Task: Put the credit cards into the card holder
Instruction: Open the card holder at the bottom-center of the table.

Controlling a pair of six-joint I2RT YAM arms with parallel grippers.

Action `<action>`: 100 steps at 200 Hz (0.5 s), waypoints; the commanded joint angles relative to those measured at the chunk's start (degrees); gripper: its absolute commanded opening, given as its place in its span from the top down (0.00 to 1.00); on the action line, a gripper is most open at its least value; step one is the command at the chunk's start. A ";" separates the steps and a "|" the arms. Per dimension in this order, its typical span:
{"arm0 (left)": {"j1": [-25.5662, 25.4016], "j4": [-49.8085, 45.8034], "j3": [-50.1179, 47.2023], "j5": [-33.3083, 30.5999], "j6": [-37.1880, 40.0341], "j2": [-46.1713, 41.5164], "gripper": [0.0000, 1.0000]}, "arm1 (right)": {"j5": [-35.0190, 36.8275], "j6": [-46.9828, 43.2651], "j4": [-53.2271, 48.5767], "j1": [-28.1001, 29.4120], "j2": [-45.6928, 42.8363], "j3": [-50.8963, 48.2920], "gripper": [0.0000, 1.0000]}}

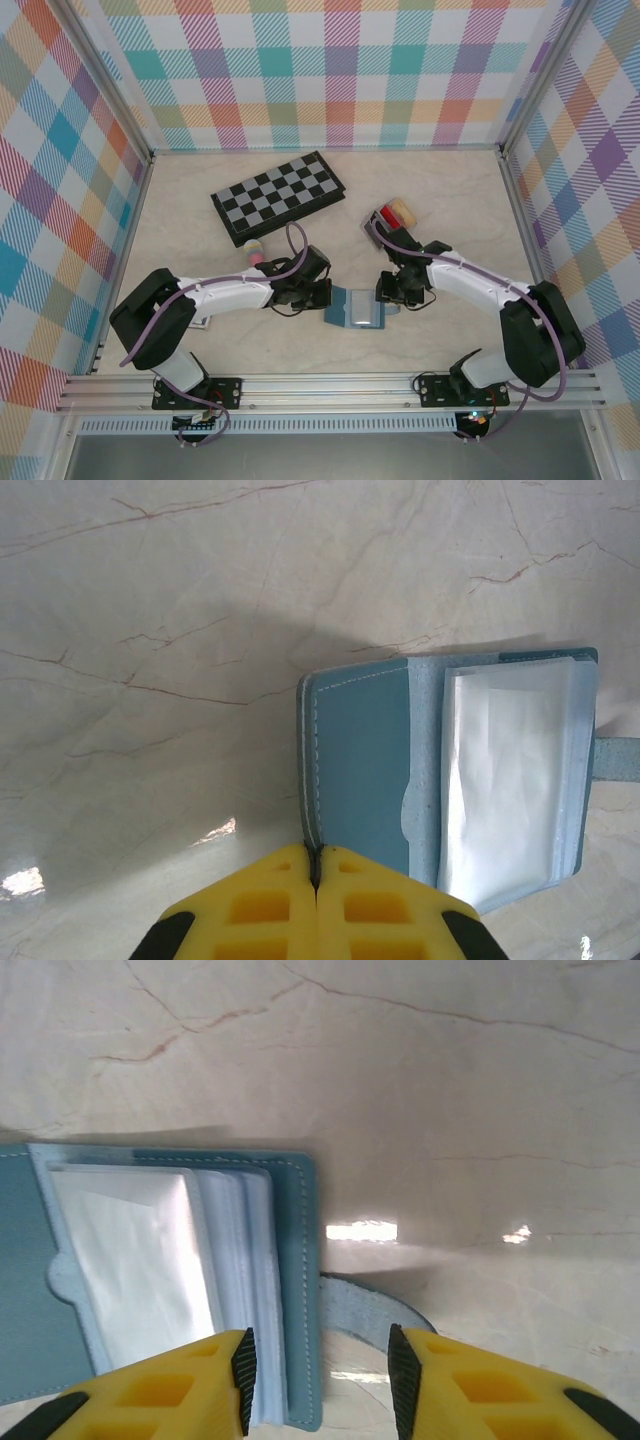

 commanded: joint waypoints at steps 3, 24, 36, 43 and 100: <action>0.56 -1.22 -1.10 -0.42 -0.34 -0.98 1.00 | 1.43 1.79 -2.24 0.43 1.20 -1.82 0.60; 0.58 -1.55 -1.20 -0.56 -0.34 -1.36 1.00 | 3.25 3.05 -3.42 0.44 2.43 -2.01 0.61; 0.58 -1.71 -1.48 -0.83 -0.27 -1.70 1.00 | 5.06 4.04 -4.56 0.38 2.81 -1.99 0.62; 0.58 -1.70 -1.65 -1.03 -0.39 -1.94 1.00 | 5.67 4.35 -4.90 0.38 2.99 -2.08 0.62; 0.57 0.11 -2.44 -0.03 -0.68 -1.20 1.00 | 5.38 3.56 -1.27 0.41 8.16 -1.57 0.62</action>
